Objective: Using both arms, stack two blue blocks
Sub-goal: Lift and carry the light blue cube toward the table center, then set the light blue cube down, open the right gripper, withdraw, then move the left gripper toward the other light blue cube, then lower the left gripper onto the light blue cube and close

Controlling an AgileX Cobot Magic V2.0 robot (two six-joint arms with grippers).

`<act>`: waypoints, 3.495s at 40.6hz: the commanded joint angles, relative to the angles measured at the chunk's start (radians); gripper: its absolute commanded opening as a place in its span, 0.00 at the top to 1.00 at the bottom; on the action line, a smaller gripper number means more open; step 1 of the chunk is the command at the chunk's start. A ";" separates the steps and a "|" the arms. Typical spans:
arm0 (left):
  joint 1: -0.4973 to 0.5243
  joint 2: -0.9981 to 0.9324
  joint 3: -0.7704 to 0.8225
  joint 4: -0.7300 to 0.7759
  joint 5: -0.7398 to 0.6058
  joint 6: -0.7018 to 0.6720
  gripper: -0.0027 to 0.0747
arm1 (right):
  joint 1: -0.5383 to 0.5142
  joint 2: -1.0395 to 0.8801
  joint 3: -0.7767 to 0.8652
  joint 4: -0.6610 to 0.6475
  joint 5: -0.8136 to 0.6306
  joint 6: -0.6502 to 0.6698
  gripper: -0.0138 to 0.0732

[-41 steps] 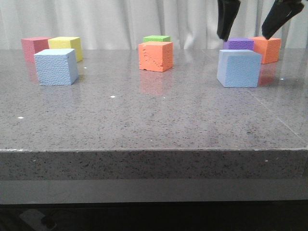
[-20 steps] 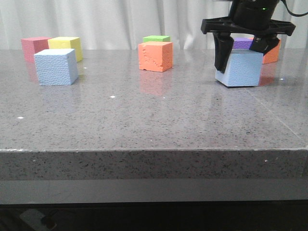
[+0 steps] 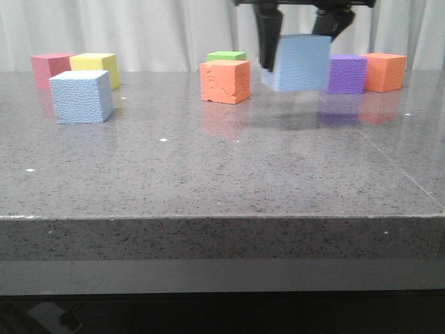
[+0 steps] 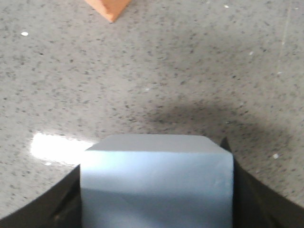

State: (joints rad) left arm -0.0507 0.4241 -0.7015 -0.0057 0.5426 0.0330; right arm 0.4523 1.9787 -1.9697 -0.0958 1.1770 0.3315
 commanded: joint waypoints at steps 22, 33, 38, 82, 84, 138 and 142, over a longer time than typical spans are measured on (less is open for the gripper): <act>0.001 0.016 -0.027 -0.008 -0.080 -0.006 0.31 | 0.109 0.063 -0.036 -0.083 -0.138 0.275 0.09; 0.001 0.016 -0.027 -0.008 -0.082 -0.006 0.31 | 0.107 -0.017 -0.042 -0.063 -0.094 0.112 0.09; 0.001 0.016 -0.027 -0.008 -0.082 -0.006 0.31 | 0.104 -0.103 -0.040 -0.043 0.004 -0.065 0.09; 0.001 0.016 -0.027 -0.008 -0.086 -0.006 0.31 | -0.002 -1.355 1.152 0.096 -0.510 -0.354 0.09; 0.001 0.016 -0.027 -0.008 -0.086 -0.006 0.31 | -0.002 -1.367 1.165 0.096 -0.508 -0.366 0.09; -0.230 1.171 -0.908 0.030 0.319 0.030 0.18 | -0.002 -1.372 1.179 0.096 -0.474 -0.366 0.09; -0.230 1.282 -1.013 0.093 0.413 -0.074 0.18 | -0.002 -1.372 1.179 0.096 -0.474 -0.366 0.09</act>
State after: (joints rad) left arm -0.2720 1.6669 -1.5976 0.0382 0.9148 0.0469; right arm 0.4576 0.6087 -0.7668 0.0000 0.7699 -0.0273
